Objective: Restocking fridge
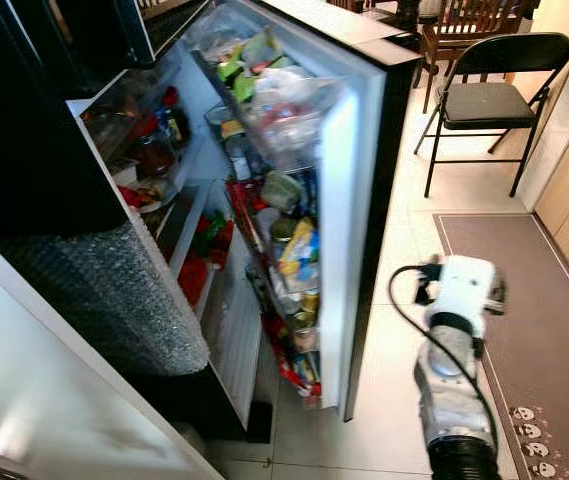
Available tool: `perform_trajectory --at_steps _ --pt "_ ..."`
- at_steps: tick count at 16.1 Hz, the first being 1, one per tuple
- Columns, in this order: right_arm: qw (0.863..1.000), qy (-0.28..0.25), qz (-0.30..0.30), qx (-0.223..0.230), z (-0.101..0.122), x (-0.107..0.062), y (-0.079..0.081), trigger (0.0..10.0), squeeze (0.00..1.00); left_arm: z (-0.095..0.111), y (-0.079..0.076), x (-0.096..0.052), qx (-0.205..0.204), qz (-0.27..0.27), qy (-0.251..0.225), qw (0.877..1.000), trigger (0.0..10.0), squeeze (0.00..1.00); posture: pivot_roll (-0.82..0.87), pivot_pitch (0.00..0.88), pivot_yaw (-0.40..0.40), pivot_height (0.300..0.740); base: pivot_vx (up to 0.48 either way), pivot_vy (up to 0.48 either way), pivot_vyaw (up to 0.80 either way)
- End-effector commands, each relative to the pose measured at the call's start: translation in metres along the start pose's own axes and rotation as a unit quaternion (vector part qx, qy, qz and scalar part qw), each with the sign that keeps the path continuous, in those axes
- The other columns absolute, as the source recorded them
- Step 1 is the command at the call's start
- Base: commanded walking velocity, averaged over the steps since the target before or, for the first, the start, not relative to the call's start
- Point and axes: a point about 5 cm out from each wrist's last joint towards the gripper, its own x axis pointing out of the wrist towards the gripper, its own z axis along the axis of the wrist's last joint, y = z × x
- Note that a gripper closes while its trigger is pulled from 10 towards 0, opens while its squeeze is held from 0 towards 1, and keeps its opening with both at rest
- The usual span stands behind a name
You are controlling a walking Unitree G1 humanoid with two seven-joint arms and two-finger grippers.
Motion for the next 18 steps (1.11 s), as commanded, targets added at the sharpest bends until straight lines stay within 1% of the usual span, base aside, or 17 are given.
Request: perform_trajectory --at_steps 1,2,4,8,10,11,12,13,14,15,16,18 --pt "0.999 0.004 0.04 -0.014 -0.002 -0.004 0.013 10.0 0.0 -0.005 0.003 -0.001 -0.009 0.004 0.006 1.0 10.0 0.0 -0.22 0.0 0.097 0.74 0.0 0.0 0.0" --pt "0.997 0.002 0.077 -0.017 -0.001 -0.006 0.023 10.0 0.0 -0.004 0.003 -0.001 -0.01 0.005 0.006 1.0 10.0 0.0 -0.21 0.0 0.094 0.74 0.0 0.0 0.0" --pt "0.993 0.006 0.115 -0.024 -0.001 -0.009 0.033 10.0 0.0 -0.004 0.003 -0.001 -0.011 0.006 0.005 1.0 10.0 0.0 -0.21 0.0 0.094 0.74 0.0 0.0 0.0" --pt "0.977 0.0 0.207 -0.042 0.001 -0.015 0.055 10.0 0.0 -0.003 0.005 -0.001 -0.015 0.01 0.004 1.0 10.0 0.0 -0.2 0.0 0.094 0.74 0.0 0.0 0.0" --pt "0.97 -0.008 0.236 -0.054 0.004 -0.015 0.065 10.0 0.0 -0.002 0.006 -0.001 -0.017 0.012 0.002 1.0 10.0 0.0 -0.2 0.0 0.093 0.74 0.0 0.0 0.0" --pt "0.968 -0.009 0.245 -0.049 0.007 -0.015 0.069 10.0 0.0 -0.002 0.006 -0.001 -0.02 0.013 0.002 1.0 10.0 0.0 -0.2 0.0 0.094 0.74 0.0 0.0 0.0" --pt "0.963 -0.014 0.266 -0.046 0.011 -0.017 0.079 10.0 0.0 -0.001 0.006 -0.001 -0.021 0.013 0.001 1.0 10.0 0.0 -0.2 0.0 0.097 0.74 0.0 0.0 0.0" --pt "0.955 -0.021 0.294 -0.044 0.016 -0.02 0.091 10.0 0.0 -0.001 0.006 -0.001 -0.02 0.013 0.001 1.0 10.0 0.0 -0.21 0.0 0.097 0.74 0.0 0.0 0.0" --pt "0.944 -0.031 0.326 -0.045 0.022 -0.025 0.105 10.0 0.0 0.0 0.007 -0.001 -0.022 0.014 0.0 1.0 10.0 0.0 -0.2 0.0 0.095 0.74 0.0 0.0 0.0" --pt "0.93 -0.041 0.361 -0.043 0.027 -0.032 0.119 10.0 0.0 0.0 0.007 0.0 -0.024 0.015 0.0 1.0 10.0 0.0 -0.2 0.0 0.092 0.74 0.0 0.0 0.0" --pt "0.913 -0.046 0.403 -0.045 0.029 -0.041 0.133 10.0 0.0 0.001 0.007 0.0 -0.025 0.015 -0.001 1.0 10.0 0.0 -0.2 0.0 0.088 0.74 0.0 0.0 0.0" --pt "0.898 -0.044 0.434 -0.052 0.027 -0.051 0.143 10.0 0.0 0.002 0.006 0.0 -0.029 0.016 -0.003 0.999 10.0 0.0 -0.19 0.0 0.082 0.74 0.0 0.0 0.0"
